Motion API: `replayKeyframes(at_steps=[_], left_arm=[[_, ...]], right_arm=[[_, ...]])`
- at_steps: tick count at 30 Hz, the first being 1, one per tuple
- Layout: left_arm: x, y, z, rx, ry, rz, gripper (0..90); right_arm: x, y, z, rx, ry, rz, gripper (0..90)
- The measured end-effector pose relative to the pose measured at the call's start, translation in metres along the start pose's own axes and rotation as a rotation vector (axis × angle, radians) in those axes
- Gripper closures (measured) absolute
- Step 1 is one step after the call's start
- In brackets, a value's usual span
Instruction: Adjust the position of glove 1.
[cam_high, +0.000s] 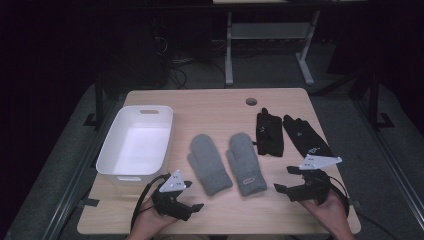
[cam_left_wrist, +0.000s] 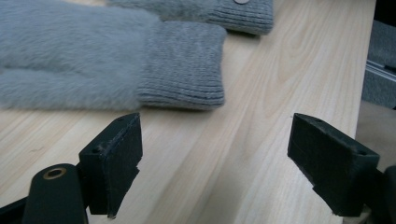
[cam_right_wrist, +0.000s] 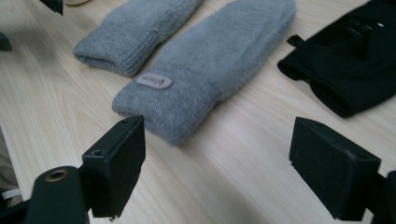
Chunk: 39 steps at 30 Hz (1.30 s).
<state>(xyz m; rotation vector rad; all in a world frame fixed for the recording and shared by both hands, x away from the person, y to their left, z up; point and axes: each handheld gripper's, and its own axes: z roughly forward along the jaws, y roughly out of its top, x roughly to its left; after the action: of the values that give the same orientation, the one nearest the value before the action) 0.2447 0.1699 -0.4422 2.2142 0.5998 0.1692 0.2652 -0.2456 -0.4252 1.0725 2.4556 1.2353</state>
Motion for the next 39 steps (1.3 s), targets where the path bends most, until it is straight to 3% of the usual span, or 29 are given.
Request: replayKeyframes(at_steps=[7,14,25,33,36,39], left_arm=[[-0.005,0.005,0.008,0.003,-0.009,0.036,17.6],[-0.006,0.007,0.012,-0.005,-0.017,0.042,17.6],[-0.006,0.008,0.009,-0.012,-0.015,0.048,17.5],[-0.006,0.007,0.009,-0.01,-0.015,0.051,17.4],[-0.006,0.007,0.008,-0.005,-0.016,0.056,17.4],[-0.006,0.006,0.007,-0.008,-0.014,0.053,17.4]], right_arm=[[-0.002,0.023,0.016,0.04,0.025,-0.027,18.2],[-0.003,0.047,0.037,0.089,0.067,-0.044,19.4],[0.0,0.083,0.08,0.195,0.089,-0.118,22.7],[-0.006,0.091,0.118,0.314,0.112,-0.13,32.1],[-0.008,0.088,0.13,0.367,0.099,-0.126,40.5],[-0.007,0.086,0.135,0.381,0.083,-0.139,50.5]])
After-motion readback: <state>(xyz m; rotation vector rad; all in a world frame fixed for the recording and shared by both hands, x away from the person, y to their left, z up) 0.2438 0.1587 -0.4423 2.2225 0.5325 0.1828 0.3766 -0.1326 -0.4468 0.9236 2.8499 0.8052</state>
